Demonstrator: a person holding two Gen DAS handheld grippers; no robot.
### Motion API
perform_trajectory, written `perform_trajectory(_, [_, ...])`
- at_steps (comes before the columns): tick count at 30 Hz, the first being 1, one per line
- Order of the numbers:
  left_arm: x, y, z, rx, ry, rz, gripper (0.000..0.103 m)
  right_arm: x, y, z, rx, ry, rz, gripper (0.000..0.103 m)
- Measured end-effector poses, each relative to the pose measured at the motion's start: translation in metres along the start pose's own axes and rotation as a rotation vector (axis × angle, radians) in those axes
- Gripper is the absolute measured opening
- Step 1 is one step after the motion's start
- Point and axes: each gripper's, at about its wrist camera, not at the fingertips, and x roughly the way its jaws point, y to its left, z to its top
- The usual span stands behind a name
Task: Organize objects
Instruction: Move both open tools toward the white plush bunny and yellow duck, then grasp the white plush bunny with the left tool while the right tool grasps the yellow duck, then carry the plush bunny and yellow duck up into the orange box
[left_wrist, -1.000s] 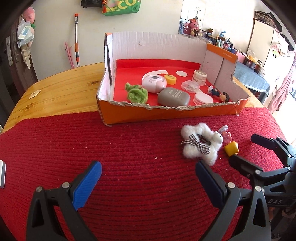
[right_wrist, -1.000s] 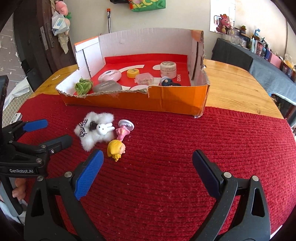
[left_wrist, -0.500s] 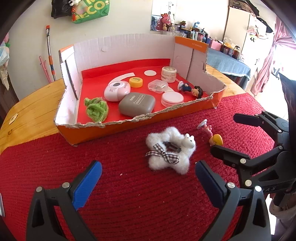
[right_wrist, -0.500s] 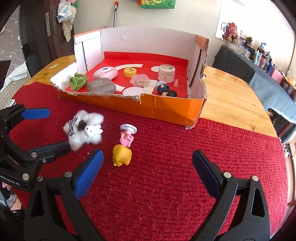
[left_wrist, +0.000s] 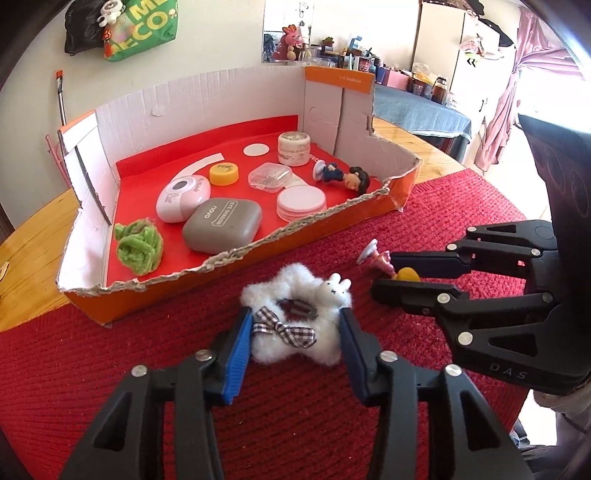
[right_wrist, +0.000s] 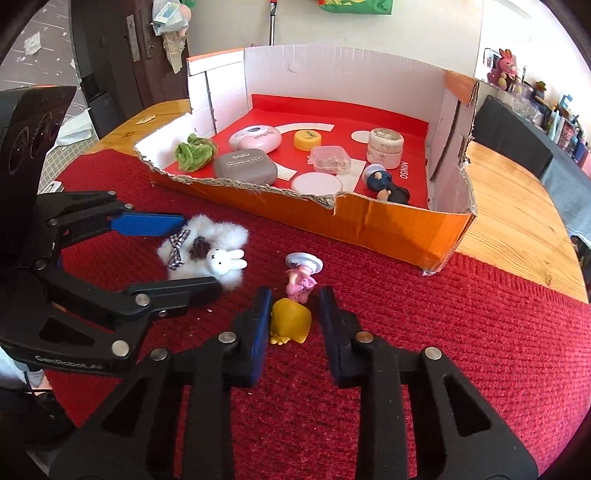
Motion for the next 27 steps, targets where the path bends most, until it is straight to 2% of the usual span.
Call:
perform_trajectory(4, [-0.006,0.003,-0.001,-0.031,-0.014,-0.009,0.043,-0.003,-0.003,-0.001,0.027,-0.008,0.029,0.020])
perform_trajectory(9, [-0.029,0.005,-0.002,-0.051,-0.071,-0.011,0.043,-0.019,-0.005,-0.001,0.059,-0.043,0.064,0.020])
perform_trajectory(15, [-0.056,0.002,-0.001,-0.040,-0.131,-0.007,0.043,-0.042,0.001,0.003,0.049,-0.094,0.064,0.020])
perform_trajectory(27, [-0.076,0.004,-0.001,-0.048,-0.162,0.002,0.043,-0.057,0.011,0.007,0.042,-0.120,0.096,0.020])
